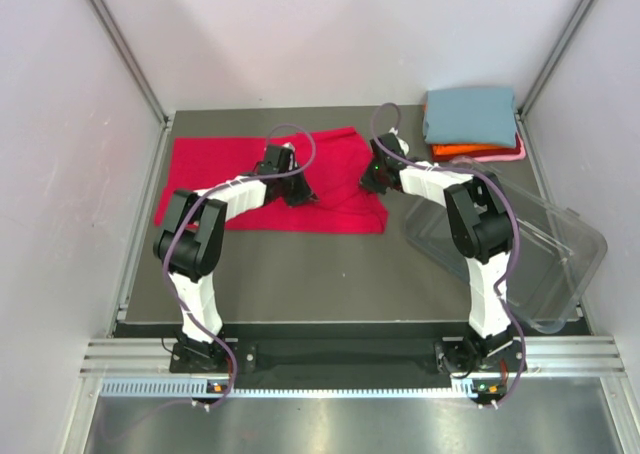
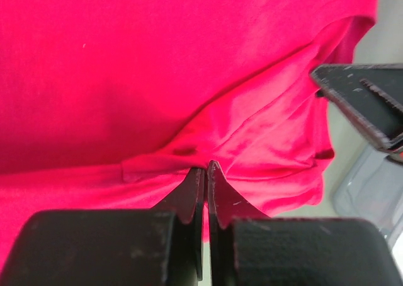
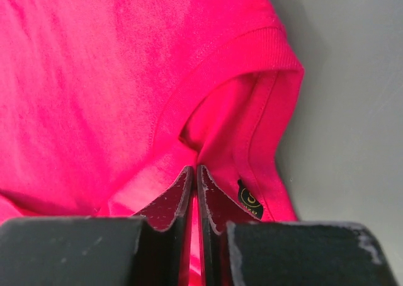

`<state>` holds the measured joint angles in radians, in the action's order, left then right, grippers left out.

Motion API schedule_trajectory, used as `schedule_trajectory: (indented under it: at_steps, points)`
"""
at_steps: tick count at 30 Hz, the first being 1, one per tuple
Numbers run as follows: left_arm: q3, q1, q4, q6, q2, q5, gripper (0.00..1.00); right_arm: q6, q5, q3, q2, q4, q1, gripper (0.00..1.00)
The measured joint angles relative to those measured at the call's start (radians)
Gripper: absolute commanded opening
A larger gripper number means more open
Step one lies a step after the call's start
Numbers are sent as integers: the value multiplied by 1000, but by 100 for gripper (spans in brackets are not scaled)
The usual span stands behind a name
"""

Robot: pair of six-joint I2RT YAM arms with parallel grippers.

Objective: Fold and stack the t-shirts
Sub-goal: Fold the tshirt

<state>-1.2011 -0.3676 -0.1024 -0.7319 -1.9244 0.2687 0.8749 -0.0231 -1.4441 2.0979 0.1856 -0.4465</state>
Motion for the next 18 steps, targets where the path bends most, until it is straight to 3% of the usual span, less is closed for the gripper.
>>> schedule_trajectory:
  at_steps: [2, 3, 8, 18]
  points:
    - [-16, 0, -8, -3, 0, -4, 1, -2, 2, 0, 0, 0, 0, 8]
    - [-20, 0, -12, -6, 0, -7, 6, -3, 2, -1, 0, 0, 0, 16]
    - [-26, 0, -39, -25, 0, -24, 18, -11, 14, -28, 11, 2, 0, 32]
    - [-55, 0, -60, -28, 0, -26, 18, -14, 20, -37, 13, 7, 0, 24]
